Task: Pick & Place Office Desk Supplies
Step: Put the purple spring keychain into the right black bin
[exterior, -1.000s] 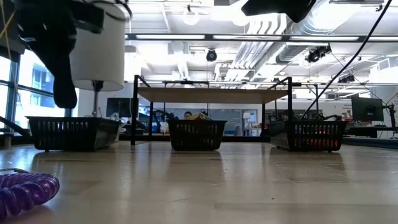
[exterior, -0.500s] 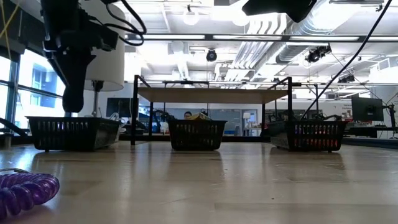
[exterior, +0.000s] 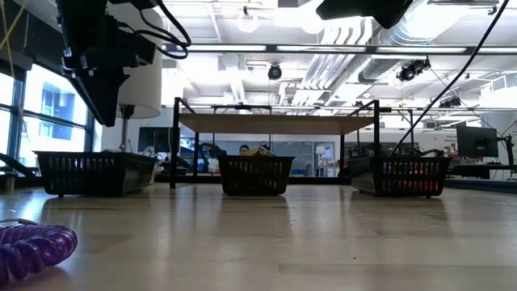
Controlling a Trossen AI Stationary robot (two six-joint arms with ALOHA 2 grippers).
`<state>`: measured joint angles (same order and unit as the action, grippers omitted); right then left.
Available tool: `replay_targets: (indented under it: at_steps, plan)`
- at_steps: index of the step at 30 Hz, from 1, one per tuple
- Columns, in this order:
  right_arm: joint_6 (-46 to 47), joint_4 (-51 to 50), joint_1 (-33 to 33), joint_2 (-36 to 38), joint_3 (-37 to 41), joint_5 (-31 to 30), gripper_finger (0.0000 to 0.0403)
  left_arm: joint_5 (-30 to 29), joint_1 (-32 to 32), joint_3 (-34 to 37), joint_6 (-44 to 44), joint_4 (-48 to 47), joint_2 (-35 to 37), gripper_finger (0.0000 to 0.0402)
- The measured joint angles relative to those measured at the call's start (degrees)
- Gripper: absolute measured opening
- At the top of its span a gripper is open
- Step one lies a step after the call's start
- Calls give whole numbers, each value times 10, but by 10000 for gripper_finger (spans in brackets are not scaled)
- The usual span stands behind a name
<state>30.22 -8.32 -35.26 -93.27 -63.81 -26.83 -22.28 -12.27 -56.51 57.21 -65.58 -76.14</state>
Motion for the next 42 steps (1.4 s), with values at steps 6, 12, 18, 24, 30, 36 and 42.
replay_targets:
  at_steps: [6,12,18,24,30,36,42]
  plan:
    - [0,0,0,0,0,0,290,20,-2,0,4,0,0,157]
    - [0,-10,0,0,0,0,290,85,-40,0,-6,0,0,157]
    - [0,-13,0,0,0,-1,290,123,-105,0,45,4,0,157]
    - [1,6,0,0,0,-2,290,79,-223,0,104,66,-1,157]
    - [8,49,-4,-11,0,-1,290,-45,-357,0,55,235,-34,157]
    - [52,84,-14,-40,1,1,290,-128,-440,0,-79,400,-113,157]
    - [60,141,-27,-67,0,9,290,-125,-466,0,-121,473,-182,157]
